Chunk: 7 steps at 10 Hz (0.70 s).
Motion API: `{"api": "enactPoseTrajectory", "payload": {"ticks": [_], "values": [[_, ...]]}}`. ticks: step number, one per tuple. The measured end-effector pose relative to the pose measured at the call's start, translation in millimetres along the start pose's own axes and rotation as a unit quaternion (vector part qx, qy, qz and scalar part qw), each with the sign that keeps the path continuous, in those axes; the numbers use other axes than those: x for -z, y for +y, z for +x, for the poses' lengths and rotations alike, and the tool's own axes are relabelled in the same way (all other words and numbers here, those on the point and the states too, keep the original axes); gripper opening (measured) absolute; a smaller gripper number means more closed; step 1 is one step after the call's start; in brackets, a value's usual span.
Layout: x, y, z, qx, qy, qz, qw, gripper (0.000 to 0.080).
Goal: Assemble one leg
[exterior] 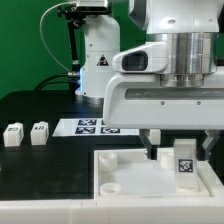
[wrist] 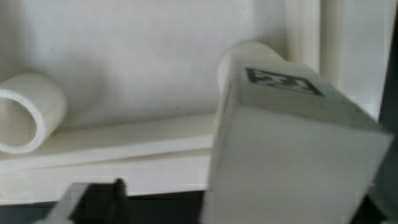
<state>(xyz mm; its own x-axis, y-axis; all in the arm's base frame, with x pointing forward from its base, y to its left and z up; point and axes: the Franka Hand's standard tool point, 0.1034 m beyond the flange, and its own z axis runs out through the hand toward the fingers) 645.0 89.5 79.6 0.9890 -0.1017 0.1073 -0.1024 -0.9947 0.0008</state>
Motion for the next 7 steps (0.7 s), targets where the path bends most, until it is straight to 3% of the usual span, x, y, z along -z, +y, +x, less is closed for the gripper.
{"api": "enactPoseTrajectory", "payload": {"ticks": [1, 2, 3, 6, 7], "values": [[0.0, -0.4, -0.2, -0.024, 0.000, 0.000, 1.000, 0.0388], [-0.2, -1.4, -0.5, -0.070, -0.001, 0.001, 0.998, 0.0388], [-0.5, -1.9, -0.9, -0.131, -0.001, 0.002, 0.991, 0.0294], [-0.9, -3.1, -1.5, -0.261, -0.003, 0.005, 0.965, 0.0294], [-2.3, -3.3, -2.7, -0.323, -0.009, 0.003, 0.946, 0.0294]]}}
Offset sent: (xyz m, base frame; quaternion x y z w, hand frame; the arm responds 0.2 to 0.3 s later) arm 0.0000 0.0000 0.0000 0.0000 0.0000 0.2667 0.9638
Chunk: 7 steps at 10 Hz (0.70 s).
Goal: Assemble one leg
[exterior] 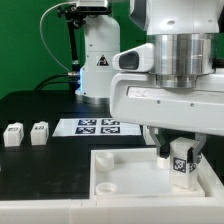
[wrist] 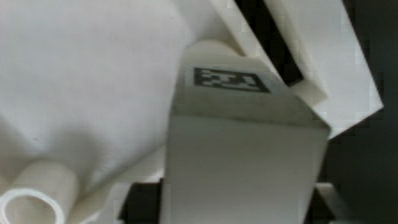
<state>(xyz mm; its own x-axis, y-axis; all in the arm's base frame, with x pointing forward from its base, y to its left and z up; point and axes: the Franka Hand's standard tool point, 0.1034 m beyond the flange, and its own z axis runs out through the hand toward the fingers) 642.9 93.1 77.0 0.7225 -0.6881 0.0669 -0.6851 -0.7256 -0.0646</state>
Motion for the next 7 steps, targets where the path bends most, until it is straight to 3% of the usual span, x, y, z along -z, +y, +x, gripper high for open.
{"api": "enactPoseTrajectory", "payload": {"ticks": [1, 2, 3, 5, 7], "values": [[-1.6, -2.7, 4.3, -0.065, -0.008, -0.005, 0.998, 0.0294], [-3.0, -3.5, 7.2, -0.117, -0.014, 0.006, 0.993, 0.0294], [-3.4, -1.9, 4.4, -0.206, -0.018, 0.002, 0.978, 0.0294], [-3.6, 1.7, 1.7, -0.329, -0.023, -0.018, 0.944, 0.0294], [-3.1, 2.2, -0.1, -0.368, -0.022, -0.022, 0.929, 0.0294]]}}
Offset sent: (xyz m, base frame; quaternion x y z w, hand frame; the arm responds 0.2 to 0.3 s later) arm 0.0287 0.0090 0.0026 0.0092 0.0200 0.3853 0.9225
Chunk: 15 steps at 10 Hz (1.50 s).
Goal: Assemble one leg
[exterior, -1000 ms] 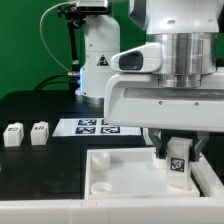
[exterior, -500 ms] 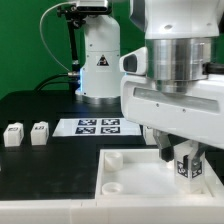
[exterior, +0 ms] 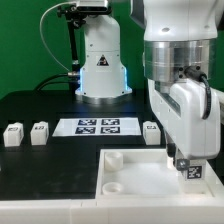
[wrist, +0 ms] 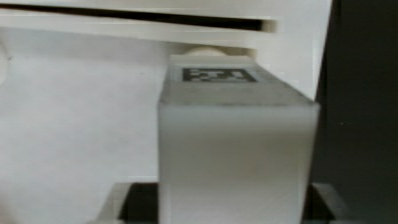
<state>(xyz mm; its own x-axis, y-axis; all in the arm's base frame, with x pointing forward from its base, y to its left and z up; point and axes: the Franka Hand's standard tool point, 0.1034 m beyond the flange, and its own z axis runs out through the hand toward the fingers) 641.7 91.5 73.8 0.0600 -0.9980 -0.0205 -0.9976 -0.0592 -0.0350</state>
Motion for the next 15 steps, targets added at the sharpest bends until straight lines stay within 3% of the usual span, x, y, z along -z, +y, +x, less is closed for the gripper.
{"api": "enactPoseTrajectory", "payload": {"ticks": [1, 2, 3, 4, 6, 8, 10, 11, 12, 14, 15], "values": [[-0.6, 0.1, -0.1, 0.004, 0.000, 0.000, 1.000, 0.0294], [-0.8, 0.2, -0.1, 0.026, 0.000, 0.000, 1.000, 0.0493], [-1.1, 1.2, -2.1, 0.054, 0.002, -0.002, 0.999, 0.0599], [-1.8, 3.3, -9.6, 0.102, 0.001, -0.003, 0.995, 0.0599], [-0.2, 9.9, -33.5, 0.210, 0.010, 0.036, 0.977, 0.0647], [-2.2, 20.6, -42.4, 0.286, 0.016, 0.044, 0.957, 0.0649], [-2.4, 20.0, -40.0, 0.385, 0.021, 0.042, 0.922, 0.0649], [-2.6, 20.0, -38.9, 0.440, 0.024, 0.040, 0.897, 0.0649], [-1.9, 19.4, -30.4, 0.548, 0.033, 0.015, 0.836, 0.0649], [6.7, 4.5, -12.9, 0.682, 0.023, 0.004, 0.731, 0.0649], [5.5, 0.4, -13.5, 0.712, 0.020, 0.006, 0.702, 0.0649]]}}
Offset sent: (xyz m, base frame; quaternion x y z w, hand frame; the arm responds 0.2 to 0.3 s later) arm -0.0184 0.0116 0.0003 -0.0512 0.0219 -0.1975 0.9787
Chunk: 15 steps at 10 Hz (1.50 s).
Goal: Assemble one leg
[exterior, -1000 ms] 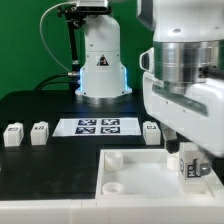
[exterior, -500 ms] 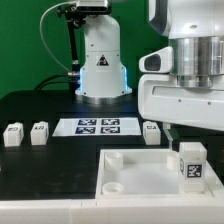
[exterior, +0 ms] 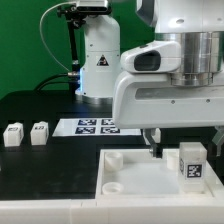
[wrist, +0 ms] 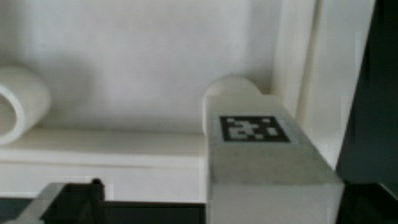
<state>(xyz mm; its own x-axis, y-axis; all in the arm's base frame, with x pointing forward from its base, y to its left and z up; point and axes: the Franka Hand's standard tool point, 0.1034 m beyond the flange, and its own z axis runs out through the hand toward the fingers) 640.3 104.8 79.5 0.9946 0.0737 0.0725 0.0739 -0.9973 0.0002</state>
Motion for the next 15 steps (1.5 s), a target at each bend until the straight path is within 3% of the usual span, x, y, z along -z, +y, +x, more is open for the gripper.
{"api": "enactPoseTrajectory", "payload": {"ticks": [2, 6, 8, 9, 10, 12, 14, 15], "values": [[-4.0, -2.3, 1.5, 0.073, 0.005, -0.001, 0.997, 0.0649], [-6.8, -3.1, 1.8, 0.024, 0.008, -0.002, 1.000, 0.0649], [-6.9, -3.5, 1.8, -0.036, 0.008, -0.001, 0.999, 0.0398], [-7.0, -3.9, 1.7, -0.075, 0.008, 0.000, 0.997, 0.0398], [-7.3, -4.4, 1.5, -0.137, 0.008, 0.002, 0.991, 0.0292], [-7.6, -4.6, 1.3, -0.212, 0.007, 0.003, 0.977, 0.0292], [-9.2, -4.6, 0.8, -0.347, 0.020, 0.011, 0.938, 0.0292], [-9.7, -7.9, -1.9, -0.454, 0.023, 0.021, 0.891, 0.0292]]}}
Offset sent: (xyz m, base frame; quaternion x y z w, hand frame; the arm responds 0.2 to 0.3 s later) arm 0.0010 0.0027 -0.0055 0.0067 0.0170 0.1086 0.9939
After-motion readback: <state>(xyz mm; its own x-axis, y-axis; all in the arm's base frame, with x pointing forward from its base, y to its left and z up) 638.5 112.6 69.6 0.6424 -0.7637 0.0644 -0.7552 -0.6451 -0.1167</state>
